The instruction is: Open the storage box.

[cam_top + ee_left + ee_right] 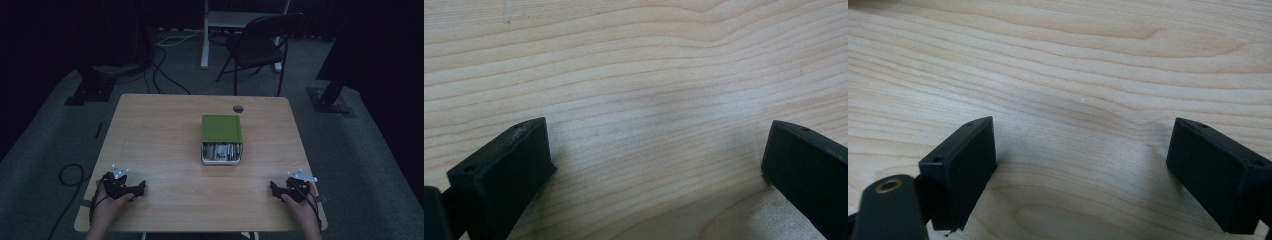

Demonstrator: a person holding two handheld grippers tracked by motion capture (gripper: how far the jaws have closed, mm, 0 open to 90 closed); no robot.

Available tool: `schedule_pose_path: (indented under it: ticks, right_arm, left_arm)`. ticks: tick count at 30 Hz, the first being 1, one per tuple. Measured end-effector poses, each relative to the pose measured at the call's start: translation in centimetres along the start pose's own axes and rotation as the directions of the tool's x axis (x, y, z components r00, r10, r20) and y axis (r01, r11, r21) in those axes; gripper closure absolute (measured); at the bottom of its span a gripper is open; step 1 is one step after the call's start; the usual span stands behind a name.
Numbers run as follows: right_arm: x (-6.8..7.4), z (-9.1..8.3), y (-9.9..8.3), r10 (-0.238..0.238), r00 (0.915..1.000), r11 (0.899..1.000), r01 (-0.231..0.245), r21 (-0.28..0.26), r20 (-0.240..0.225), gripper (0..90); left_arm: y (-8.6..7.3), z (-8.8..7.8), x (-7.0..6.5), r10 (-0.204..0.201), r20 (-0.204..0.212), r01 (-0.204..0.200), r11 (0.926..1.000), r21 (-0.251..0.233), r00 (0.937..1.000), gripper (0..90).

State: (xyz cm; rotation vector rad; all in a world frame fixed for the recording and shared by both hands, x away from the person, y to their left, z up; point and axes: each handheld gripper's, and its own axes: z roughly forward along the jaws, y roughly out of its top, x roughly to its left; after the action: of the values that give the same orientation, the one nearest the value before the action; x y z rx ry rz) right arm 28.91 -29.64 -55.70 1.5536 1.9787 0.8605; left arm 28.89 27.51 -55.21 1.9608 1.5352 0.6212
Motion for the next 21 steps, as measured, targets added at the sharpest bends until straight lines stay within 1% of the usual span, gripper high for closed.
schedule_pose_path:
  ticks: [10, 11, 12, 13, 14, 15, 16, 17, 18, 19, 20, 21]
  right_arm:
    - [0.0, 0.0, 0.0, -0.001, 1.0000, 1.000, 0.001, 0.000, 0.000, 11.9]
    - [0.0, 0.0, 0.0, -0.001, 1.0000, 1.000, 0.001, 0.001, 0.000, 11.9]
    - [0.0, 0.0, 0.0, -0.001, 1.0000, 1.000, 0.001, 0.000, 0.000, 11.9]
    - [0.0, 0.0, 0.0, -0.001, 1.0000, 1.000, 0.001, 0.000, 0.000, 11.9]
    - [0.0, 0.0, 0.0, -0.001, 1.0000, 1.000, 0.001, 0.000, 0.000, 11.9]
    - [0.0, 0.0, 0.0, -0.001, 1.0000, 1.000, 0.001, 0.001, 0.000, 11.9]
    - [0.0, 0.0, 0.0, -0.001, 1.0000, 1.000, 0.001, 0.001, 0.000, 11.9]
    - [0.0, 0.0, 0.0, -0.001, 1.0000, 1.000, 0.001, 0.001, 0.000, 11.9]
    - [0.0, 0.0, 0.0, -0.001, 1.0000, 1.000, 0.001, 0.001, 0.000, 11.9]
    - [0.0, 0.0, 0.0, -0.002, 1.0000, 1.000, 0.002, 0.000, -0.002, 11.9]
    - [0.0, 0.0, 0.0, -0.002, 1.0000, 1.000, 0.002, 0.000, -0.002, 11.9]
    - [0.0, 0.0, 0.0, -0.004, 1.0000, 1.000, 0.004, 0.001, -0.004, 11.9]
  left_arm:
    - [-0.1, 0.0, -0.1, 0.009, 0.010, -0.009, 1.0000, -0.002, 0.9999, 0.4]
    - [-0.2, -0.1, -0.2, 0.018, 0.018, -0.018, 0.9998, -0.003, 0.9997, 0.4]
    - [-0.2, -0.1, -0.2, 0.018, 0.018, -0.018, 0.9998, -0.003, 0.9997, 0.4]
    - [-0.2, -0.2, -0.4, 0.030, 0.026, -0.029, 0.9996, -0.005, 0.9992, 0.4]
    - [-0.2, -0.2, -0.4, 0.030, 0.026, -0.029, 0.9996, -0.005, 0.9992, 0.4]
    - [-0.2, -0.2, -0.8, 0.061, 0.030, -0.061, 0.9981, -0.011, 0.9977, 0.4]
    - [-0.2, -0.2, -0.8, 0.061, 0.030, -0.061, 0.9981, -0.011, 0.9977, 0.4]
    - [-0.2, -0.2, -1.1, 0.080, 0.039, -0.080, 0.9967, -0.013, 0.9960, 0.4]
    - [-0.2, -0.2, -1.1, 0.080, 0.039, -0.080, 0.9967, -0.013, 0.9960, 0.4]
    - [-0.1, -0.1, -1.4, 0.093, 0.037, -0.092, 0.9955, -0.019, 0.9950, 0.4]
    - [-0.1, -0.1, -1.4, 0.093, 0.037, -0.092, 0.9955, -0.019, 0.9950, 0.4]
    - [0.0, 0.0, -1.5, 0.107, 0.036, -0.106, 0.9941, -0.023, 0.9936, 0.4]
